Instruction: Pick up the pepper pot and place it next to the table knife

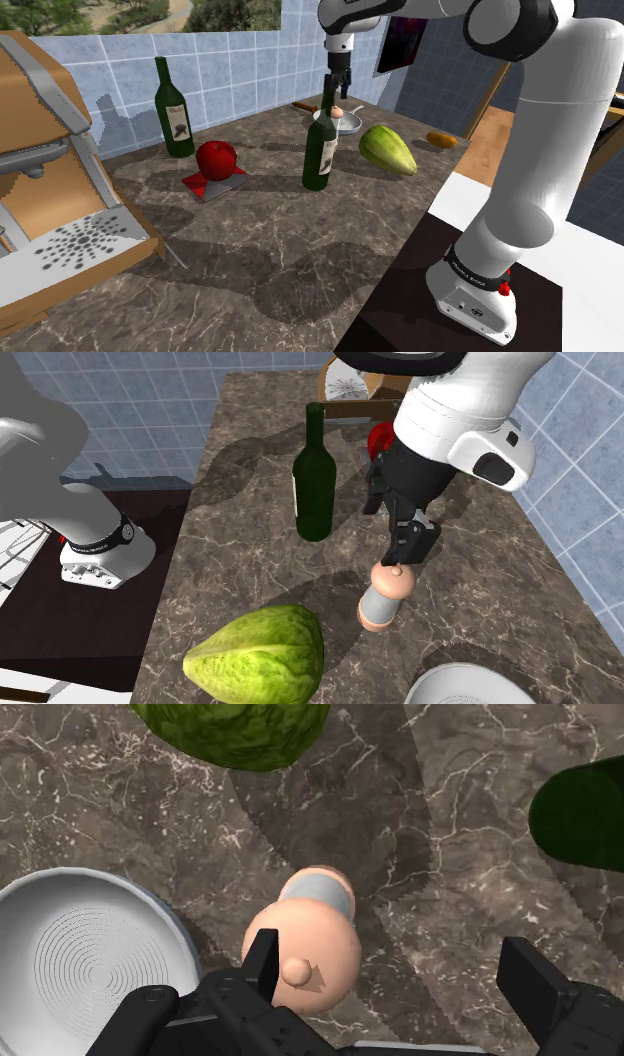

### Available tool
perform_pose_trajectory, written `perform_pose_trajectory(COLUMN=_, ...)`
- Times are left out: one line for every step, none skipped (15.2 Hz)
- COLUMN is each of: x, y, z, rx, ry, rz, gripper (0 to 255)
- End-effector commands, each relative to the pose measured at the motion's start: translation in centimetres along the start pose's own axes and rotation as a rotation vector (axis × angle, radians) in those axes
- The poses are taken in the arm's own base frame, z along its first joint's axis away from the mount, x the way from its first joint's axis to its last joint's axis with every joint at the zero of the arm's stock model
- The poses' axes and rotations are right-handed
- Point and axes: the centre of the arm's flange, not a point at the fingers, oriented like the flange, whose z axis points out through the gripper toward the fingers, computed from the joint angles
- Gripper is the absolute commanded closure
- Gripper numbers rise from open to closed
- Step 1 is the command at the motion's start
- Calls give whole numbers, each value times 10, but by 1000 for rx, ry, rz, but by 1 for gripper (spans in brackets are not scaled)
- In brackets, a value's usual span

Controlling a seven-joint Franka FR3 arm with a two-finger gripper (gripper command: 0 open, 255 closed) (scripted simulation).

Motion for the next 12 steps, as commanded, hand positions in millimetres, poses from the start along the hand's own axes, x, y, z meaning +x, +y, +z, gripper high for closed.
perform_pose_trajectory(x=22, y=14, z=7, rx=-5, ry=-8, rz=3, gripper=0)
perform_pose_trajectory(x=32, y=21, z=10, rx=-8, ry=-12, rz=4, gripper=0)
perform_pose_trajectory(x=43, y=29, z=13, rx=-10, ry=-15, rz=6, gripper=0)
perform_pose_trajectory(x=54, y=37, z=15, rx=-13, ry=-19, rz=7, gripper=0)
perform_pose_trajectory(x=55, y=38, z=16, rx=-13, ry=-20, rz=8, gripper=0)
perform_pose_trajectory(x=55, y=38, z=21, rx=-13, ry=-20, rz=8, gripper=0)
perform_pose_trajectory(x=55, y=38, z=26, rx=-13, ry=-20, rz=8, gripper=0)
perform_pose_trajectory(x=55, y=38, z=31, rx=-13, ry=-20, rz=8, gripper=0)
perform_pose_trajectory(x=54, y=38, z=37, rx=-13, ry=-20, rz=8, gripper=0)
perform_pose_trajectory(x=54, y=38, z=42, rx=-13, ry=-20, rz=8, gripper=0)
perform_pose_trajectory(x=54, y=38, z=47, rx=-13, ry=-20, rz=8, gripper=0)
perform_pose_trajectory(x=54, y=38, z=56, rx=-13, ry=-20, rz=8, gripper=0)
